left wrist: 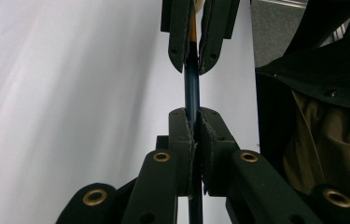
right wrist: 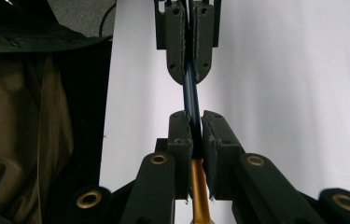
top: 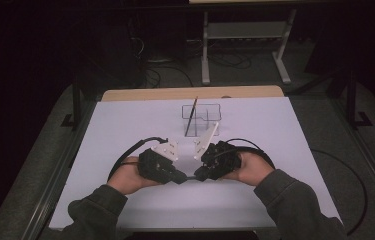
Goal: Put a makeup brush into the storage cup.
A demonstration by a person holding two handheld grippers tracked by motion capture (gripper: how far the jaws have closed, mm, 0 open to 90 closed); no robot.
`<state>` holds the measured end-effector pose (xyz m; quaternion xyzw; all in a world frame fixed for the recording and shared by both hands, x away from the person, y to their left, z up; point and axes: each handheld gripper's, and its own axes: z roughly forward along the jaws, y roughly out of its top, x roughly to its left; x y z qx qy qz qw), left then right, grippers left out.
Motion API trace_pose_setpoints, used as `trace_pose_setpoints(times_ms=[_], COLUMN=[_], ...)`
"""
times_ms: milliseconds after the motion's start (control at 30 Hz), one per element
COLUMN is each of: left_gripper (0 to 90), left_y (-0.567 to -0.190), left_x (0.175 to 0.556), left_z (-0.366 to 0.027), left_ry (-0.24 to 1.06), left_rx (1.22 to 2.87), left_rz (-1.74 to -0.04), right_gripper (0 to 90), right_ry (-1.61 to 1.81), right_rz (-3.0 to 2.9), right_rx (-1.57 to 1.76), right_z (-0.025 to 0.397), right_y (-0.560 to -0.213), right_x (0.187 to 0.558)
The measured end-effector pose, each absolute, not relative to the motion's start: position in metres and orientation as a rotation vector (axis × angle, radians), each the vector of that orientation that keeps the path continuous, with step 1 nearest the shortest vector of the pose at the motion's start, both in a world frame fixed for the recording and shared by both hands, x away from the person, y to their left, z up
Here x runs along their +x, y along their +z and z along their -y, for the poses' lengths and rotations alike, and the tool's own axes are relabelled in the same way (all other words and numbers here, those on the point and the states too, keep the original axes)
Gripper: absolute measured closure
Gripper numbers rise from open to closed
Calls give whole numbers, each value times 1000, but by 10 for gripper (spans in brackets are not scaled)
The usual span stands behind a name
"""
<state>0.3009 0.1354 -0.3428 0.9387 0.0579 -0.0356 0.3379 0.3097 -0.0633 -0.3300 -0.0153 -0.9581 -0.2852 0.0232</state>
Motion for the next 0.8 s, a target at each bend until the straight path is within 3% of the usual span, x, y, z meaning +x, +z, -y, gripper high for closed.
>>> trace_pose_setpoints(times_ms=[800], left_gripper=[839], left_y=[-344], left_x=[300], left_z=[-158], left_ry=[-57], left_rx=[2431], left_rz=[-208], right_gripper=[655], right_ry=[-944], right_rz=[2959], right_rx=[-204], right_z=[77], right_y=[-333], right_x=[316])
